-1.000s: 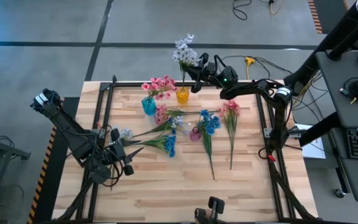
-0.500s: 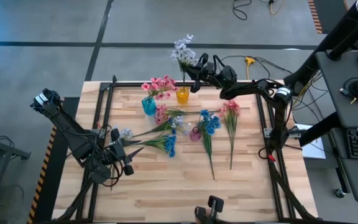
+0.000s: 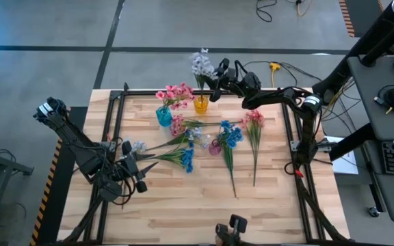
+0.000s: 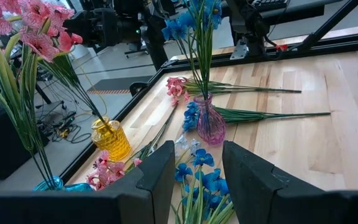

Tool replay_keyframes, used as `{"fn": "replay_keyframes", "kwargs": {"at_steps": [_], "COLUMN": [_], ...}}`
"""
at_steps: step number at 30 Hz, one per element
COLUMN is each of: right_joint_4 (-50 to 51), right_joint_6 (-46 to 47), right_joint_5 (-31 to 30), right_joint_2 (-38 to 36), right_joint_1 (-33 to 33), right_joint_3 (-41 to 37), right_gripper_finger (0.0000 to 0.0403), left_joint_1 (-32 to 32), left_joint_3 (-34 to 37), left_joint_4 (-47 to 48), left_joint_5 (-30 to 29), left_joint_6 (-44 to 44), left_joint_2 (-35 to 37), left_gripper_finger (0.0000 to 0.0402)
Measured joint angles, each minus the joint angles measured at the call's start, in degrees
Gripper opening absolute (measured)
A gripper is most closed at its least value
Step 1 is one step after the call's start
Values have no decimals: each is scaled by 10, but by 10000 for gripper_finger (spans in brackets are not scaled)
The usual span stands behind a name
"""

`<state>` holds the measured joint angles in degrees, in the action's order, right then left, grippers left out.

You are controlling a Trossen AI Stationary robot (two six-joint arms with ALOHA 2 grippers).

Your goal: Sort flowers into vase by color

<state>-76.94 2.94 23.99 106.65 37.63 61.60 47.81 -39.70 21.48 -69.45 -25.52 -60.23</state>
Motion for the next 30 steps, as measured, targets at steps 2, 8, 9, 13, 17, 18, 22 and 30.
{"fn": "replay_keyframes", "kwargs": {"at_steps": [2, 8, 9, 13, 17, 18, 22, 30], "right_joint_4": [0, 0, 1, 17, 75, 88, 136, 249], "right_joint_6": [0, 21, 27, 35, 29, 28, 21, -7], "right_joint_5": [0, 0, 0, 0, 0, 0, 0, -19], "right_joint_2": [-1, -2, -3, -9, -29, -34, -55, -98], "right_joint_1": [0, 2, 2, 2, 2, 2, 2, 1], "right_joint_3": [0, 0, 0, 0, 0, 0, 0, 0], "right_gripper_finger": [124, 145, 149, 164, 181, 185, 202, 228], "left_joint_1": [0, 0, 0, 0, 0, 0, 0, 0], "left_joint_3": [0, 0, 0, 0, 0, 0, 0, 0], "left_joint_4": [0, 0, 0, 0, 0, 0, 0, 0], "left_joint_5": [0, 0, 0, 0, 0, 0, 0, 0], "left_joint_6": [0, 0, 0, 0, 0, 0, 0, 0], "left_joint_2": [0, 0, 0, 0, 0, 0, 0, 0], "left_gripper_finger": [119, 119, 119, 119, 119, 119, 119, 119]}}
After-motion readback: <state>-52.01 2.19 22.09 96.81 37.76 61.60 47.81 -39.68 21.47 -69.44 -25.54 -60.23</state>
